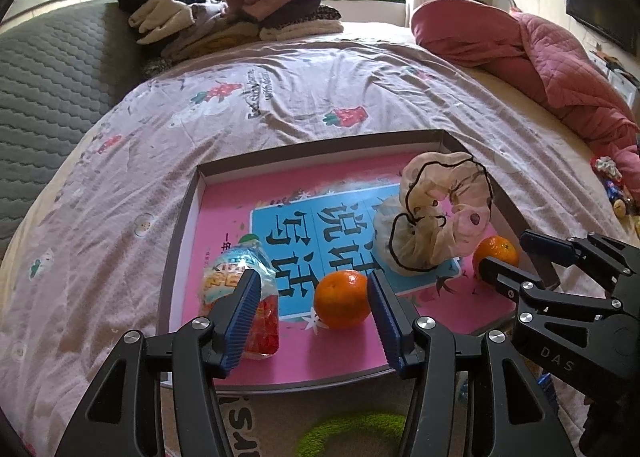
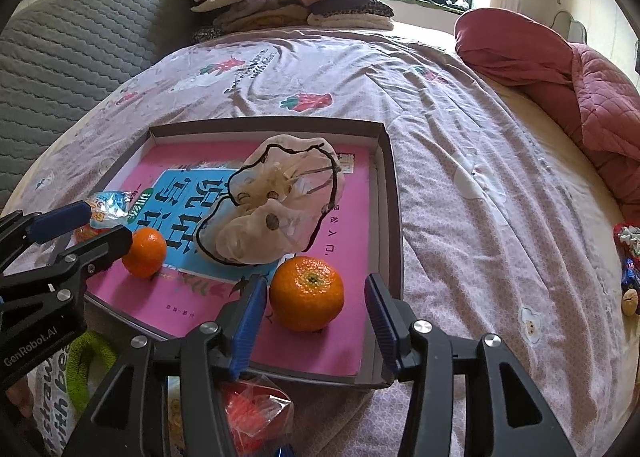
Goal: Organize objects
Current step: 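Open the left tool releasing its orange while the right tool releases its orange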
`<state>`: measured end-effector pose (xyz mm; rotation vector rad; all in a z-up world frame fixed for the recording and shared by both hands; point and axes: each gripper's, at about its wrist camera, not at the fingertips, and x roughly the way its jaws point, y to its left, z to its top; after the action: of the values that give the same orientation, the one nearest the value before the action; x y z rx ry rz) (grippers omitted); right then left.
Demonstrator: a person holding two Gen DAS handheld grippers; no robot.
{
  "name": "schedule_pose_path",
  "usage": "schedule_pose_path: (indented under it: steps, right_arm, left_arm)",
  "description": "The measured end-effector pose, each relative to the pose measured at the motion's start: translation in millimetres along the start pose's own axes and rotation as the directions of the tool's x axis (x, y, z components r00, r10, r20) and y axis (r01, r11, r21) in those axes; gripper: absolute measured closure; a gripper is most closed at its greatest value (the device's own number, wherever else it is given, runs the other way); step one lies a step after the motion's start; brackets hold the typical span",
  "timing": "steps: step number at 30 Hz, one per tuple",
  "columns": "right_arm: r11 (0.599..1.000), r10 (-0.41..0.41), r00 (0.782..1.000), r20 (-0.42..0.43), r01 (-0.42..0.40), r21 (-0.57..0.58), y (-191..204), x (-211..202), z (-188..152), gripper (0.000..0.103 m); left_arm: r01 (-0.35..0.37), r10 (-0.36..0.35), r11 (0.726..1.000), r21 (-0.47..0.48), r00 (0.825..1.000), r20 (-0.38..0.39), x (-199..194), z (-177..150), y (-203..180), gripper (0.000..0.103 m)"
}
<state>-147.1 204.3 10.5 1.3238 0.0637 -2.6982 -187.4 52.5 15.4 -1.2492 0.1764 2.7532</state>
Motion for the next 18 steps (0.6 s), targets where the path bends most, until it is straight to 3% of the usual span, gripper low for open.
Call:
schedule_pose_path:
  steps: [18]
  right_arm:
    - [1.000,-0.007,0.995,0.099,0.008,-0.016,1,-30,11,0.052]
  left_arm:
    - [-0.014,0.015,1.000,-0.017,0.997,0.070,-28,8,5,0.046]
